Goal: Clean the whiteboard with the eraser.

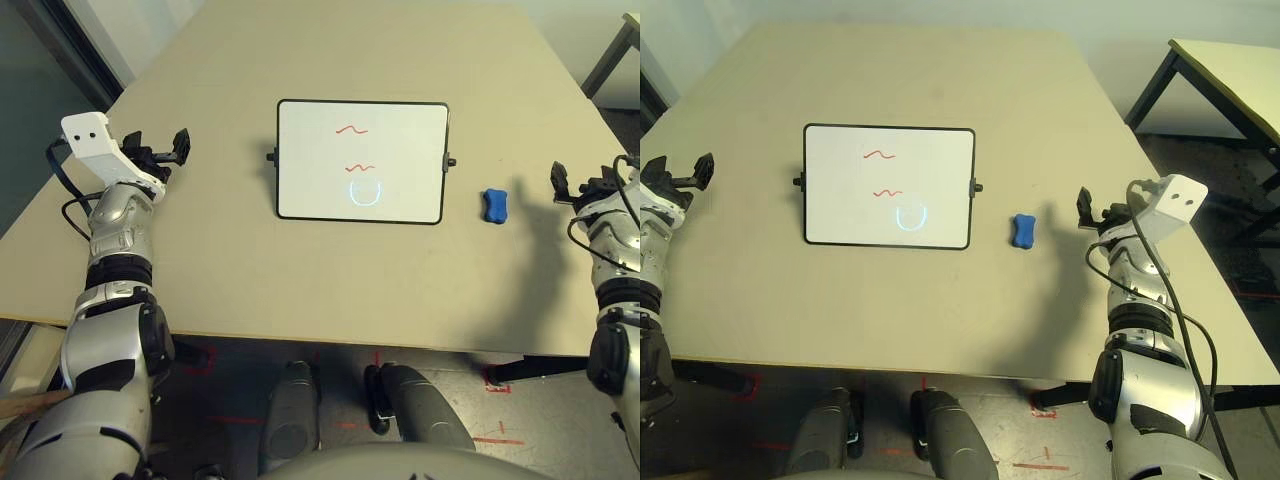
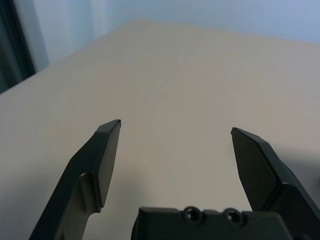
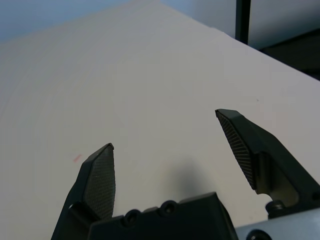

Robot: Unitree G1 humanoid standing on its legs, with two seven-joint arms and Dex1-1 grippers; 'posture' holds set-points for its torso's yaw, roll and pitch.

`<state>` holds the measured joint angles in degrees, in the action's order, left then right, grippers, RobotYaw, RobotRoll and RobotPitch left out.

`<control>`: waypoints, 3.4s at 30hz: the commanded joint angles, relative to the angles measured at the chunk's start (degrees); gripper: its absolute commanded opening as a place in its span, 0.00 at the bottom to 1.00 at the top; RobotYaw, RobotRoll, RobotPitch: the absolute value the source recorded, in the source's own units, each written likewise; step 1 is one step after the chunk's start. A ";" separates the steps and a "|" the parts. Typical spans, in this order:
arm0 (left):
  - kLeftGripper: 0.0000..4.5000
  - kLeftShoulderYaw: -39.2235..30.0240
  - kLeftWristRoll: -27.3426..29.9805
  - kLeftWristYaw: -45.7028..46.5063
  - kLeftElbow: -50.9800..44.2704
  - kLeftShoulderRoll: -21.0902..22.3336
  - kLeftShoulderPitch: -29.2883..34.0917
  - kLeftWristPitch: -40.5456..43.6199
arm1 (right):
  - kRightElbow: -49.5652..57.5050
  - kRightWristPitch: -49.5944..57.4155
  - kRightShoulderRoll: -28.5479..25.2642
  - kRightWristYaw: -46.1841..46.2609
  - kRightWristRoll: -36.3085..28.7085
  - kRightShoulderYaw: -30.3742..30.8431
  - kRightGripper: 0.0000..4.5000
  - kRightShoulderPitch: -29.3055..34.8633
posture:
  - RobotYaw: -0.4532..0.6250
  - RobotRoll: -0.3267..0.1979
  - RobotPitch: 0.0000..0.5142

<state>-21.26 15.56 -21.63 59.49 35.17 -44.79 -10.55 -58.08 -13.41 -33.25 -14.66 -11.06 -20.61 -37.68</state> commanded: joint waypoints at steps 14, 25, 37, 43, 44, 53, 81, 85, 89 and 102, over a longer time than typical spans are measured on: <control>1.00 2.05 -0.33 -6.41 -1.03 0.03 -6.97 3.37 | 30.12 25.66 1.01 6.30 -4.37 -1.92 1.00 9.25 | 0.34 0.62 0.29; 1.00 11.37 4.52 -26.37 -25.49 -1.94 -8.26 26.87 | 67.44 74.83 5.33 15.06 -9.33 0.64 1.00 12.47 | 0.31 0.62 0.23; 1.00 19.12 6.95 -30.36 -41.58 -8.05 -5.85 39.36 | 70.28 85.27 9.83 16.42 -7.00 3.67 1.00 8.27 | 0.34 0.62 0.20; 1.00 21.95 7.57 -30.93 -45.94 -9.71 -2.78 44.06 | 70.42 86.97 11.44 16.76 -5.49 4.83 1.00 7.82 | 0.34 0.62 0.21; 1.00 22.31 7.73 -31.12 -46.72 -9.60 -2.19 44.87 | 70.63 87.30 11.80 16.88 -5.26 4.92 1.00 7.90 | 0.34 0.62 0.21; 1.00 26.47 7.78 -34.49 -53.67 -6.74 0.94 50.71 | 70.06 87.44 13.97 16.93 -3.38 4.95 1.00 7.12 | 0.35 0.62 0.22; 1.00 23.50 7.81 -33.45 -55.86 -1.12 -2.94 54.19 | 63.68 81.49 15.29 16.20 1.10 5.77 0.15 8.23 | 0.38 0.62 0.22; 1.00 23.43 7.40 -32.85 -56.09 -0.70 -0.60 53.42 | 65.38 81.13 13.97 15.10 1.10 6.61 0.14 6.91 | 0.38 0.62 0.20; 1.00 22.53 7.59 -31.49 -56.98 -0.40 0.75 53.77 | 67.99 82.00 10.68 11.20 -0.19 9.30 0.14 2.39 | 0.38 0.62 0.20; 1.00 20.91 7.62 -30.86 -56.83 3.46 1.13 55.15 | 69.74 80.86 8.00 -6.93 -3.47 34.63 0.14 -12.03 | 0.41 0.62 0.19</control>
<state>-0.27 23.05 -52.18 2.81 37.77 -43.95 43.81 13.39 69.88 -24.93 -19.77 -15.51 10.59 -48.69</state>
